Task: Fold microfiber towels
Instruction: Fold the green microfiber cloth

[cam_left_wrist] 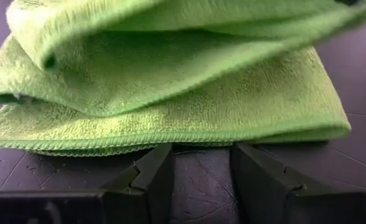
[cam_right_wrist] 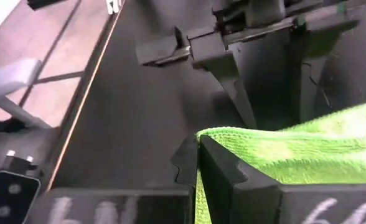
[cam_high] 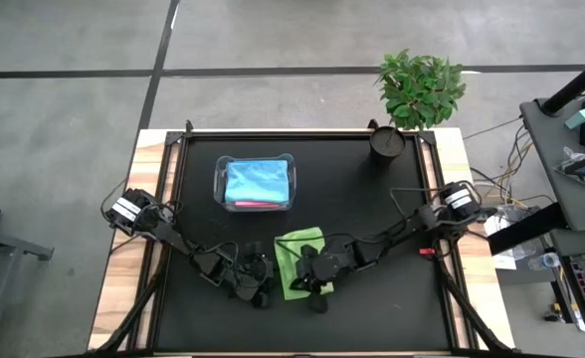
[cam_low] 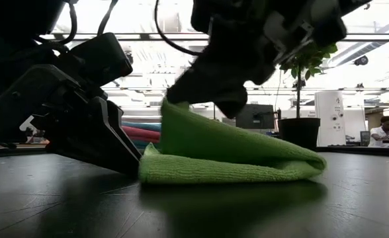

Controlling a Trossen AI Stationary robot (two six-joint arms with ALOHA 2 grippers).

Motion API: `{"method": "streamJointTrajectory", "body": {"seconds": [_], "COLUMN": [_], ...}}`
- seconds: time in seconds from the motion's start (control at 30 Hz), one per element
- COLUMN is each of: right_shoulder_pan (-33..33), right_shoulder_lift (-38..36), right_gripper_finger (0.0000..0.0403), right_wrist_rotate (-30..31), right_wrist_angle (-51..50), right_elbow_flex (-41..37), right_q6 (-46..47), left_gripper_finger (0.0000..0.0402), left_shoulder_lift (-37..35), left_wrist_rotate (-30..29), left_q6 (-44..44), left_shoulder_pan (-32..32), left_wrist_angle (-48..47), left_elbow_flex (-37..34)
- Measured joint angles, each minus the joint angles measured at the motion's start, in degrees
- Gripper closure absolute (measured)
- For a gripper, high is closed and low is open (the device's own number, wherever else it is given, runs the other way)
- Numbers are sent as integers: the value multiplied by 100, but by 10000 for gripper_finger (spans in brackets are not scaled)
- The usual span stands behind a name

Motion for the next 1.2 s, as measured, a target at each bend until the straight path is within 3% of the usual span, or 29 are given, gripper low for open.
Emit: {"method": "streamJointTrajectory", "body": {"seconds": [0.23, 0.63, 1.0, 1.2], "right_shoulder_pan": [-11, -11, -74, -101], "right_shoulder_lift": [306, 392, 1214, 1245], "right_gripper_finger": [394, 394, 394, 388], "right_wrist_rotate": [-64, -64, -409, -409], "right_wrist_angle": [-626, -491, -117, -98], "right_elbow_flex": [499, 590, 972, 1043], "right_q6": [-239, -372, -300, -301], "left_gripper_finger": [251, 251, 251, 251], "left_shoulder_lift": [0, 0, 0, 0], "left_wrist_rotate": [1, 2, 2, 4], "left_q6": [0, 0, 0, 0], "left_shoulder_pan": [0, 0, 0, 0], "left_wrist_angle": [16, 28, 68, 74], "left_elbow_flex": [-13, -13, -24, -26]}}
